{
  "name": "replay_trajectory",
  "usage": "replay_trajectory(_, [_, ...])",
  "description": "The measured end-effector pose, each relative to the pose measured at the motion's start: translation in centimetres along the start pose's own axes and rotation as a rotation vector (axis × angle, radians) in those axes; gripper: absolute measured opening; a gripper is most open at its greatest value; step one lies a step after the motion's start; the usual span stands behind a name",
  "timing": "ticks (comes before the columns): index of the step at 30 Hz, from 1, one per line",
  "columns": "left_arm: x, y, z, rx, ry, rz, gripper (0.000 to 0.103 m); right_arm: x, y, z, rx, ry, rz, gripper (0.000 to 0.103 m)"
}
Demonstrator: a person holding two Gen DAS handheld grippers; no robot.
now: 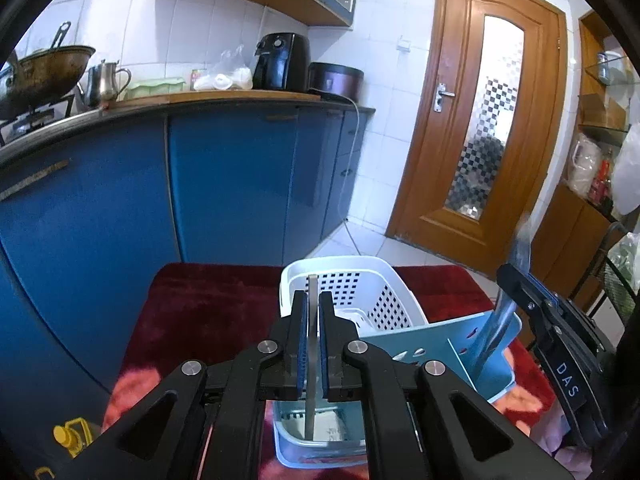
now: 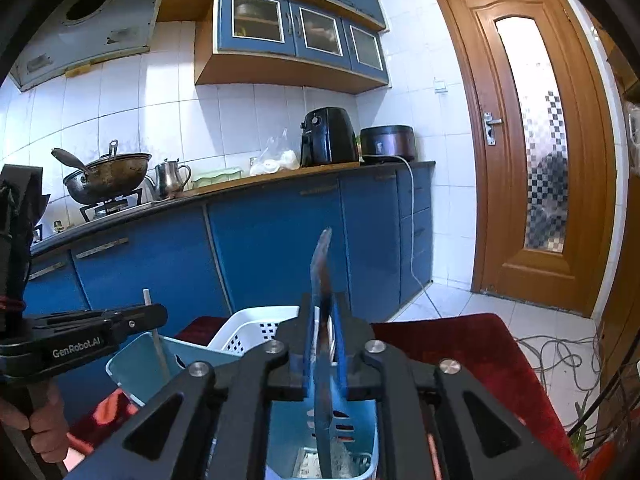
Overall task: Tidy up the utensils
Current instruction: 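Lower the chopstick into the holder and open the left tool while the right tool releases its utensil there, then withdraw both tools from the holder back toward the utensils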
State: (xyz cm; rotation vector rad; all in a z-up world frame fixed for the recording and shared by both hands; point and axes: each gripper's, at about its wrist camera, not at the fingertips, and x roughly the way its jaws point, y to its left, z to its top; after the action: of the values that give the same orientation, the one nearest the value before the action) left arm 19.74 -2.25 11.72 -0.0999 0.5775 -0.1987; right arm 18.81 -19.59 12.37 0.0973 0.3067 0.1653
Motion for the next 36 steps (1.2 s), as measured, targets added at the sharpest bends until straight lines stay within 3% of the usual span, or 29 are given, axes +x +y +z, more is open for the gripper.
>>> replay_trajectory(7, [-0.8,0.1,0.0,-0.005,0.024,-0.008,0.022,-1.7,0.2,0.9,0.029,-0.016,0.028,0.033])
replay_trajectory(10, [-1.9,-0.2,0.2,0.003,0.016,-0.012,0.032,-2.7,0.4,1.7,0.043,-0.026,0.038,0.033])
replay_trajectory(14, [-3.7,-0.7,0.3,0.020,-0.006,-0.026,0.038,-4.5,0.8,2.4,0.044,-0.026,0.041,0.033])
replay_trajectory(24, [-9.0,-1.3,-0.2,0.017,-0.010,-0.035,0.040,-8.6,2.3,2.6,0.054,0.064,0.084,0.035])
replay_trajectory(36, [-13.3,-1.3,-3.3,0.021,0.043,-0.017,0.040,-12.7,3.0,-0.7,0.074,0.218,0.091,0.035])
